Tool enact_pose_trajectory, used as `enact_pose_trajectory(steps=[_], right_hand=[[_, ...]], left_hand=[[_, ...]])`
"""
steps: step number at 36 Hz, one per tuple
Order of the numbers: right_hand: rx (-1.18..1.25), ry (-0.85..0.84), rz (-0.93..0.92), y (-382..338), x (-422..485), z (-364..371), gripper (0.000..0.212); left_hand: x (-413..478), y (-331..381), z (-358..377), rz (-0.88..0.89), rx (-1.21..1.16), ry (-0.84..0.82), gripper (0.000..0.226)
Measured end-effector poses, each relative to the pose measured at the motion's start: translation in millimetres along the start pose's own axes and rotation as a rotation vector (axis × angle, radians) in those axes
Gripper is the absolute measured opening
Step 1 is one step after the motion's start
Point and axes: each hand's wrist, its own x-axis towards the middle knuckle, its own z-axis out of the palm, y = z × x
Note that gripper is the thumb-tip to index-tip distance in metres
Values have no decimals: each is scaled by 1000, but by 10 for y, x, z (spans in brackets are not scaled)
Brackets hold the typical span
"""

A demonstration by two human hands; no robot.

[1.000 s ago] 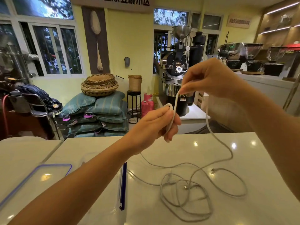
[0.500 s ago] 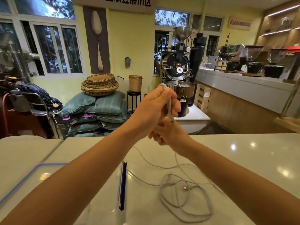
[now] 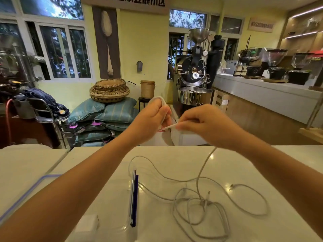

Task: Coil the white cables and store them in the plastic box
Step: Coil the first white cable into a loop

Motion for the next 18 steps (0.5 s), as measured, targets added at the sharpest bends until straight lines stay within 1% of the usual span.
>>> enact_pose_trajectory(steps=[2, 4, 7, 9, 11, 14, 16, 18], right_hand=[[-11, 57, -43, 14, 45, -117, 20], [-32, 108, -74, 29, 98, -242, 22], [-62, 133, -86, 74, 178, -408, 20], [-52, 135, -91, 116, 218, -471, 15], [16, 131, -100, 162, 237, -505, 6], [158, 171, -117, 235, 247, -507, 16], [308, 197, -102, 266, 241, -470, 16], [511, 219, -67, 303, 245, -360, 16]], left_hand=[[-64, -16, 38, -21, 18, -54, 29], [-129, -19, 85, -45, -25, -127, 30], [-218, 11, 139, -50, -190, -191, 32], [-256, 56, 160, -43, -300, -211, 32], [-286, 125, 177, -48, -400, -237, 27], [-330, 248, 208, -33, -484, -313, 22], [-357, 333, 223, -15, -529, -361, 21], [-373, 416, 232, 6, -594, -386, 21]])
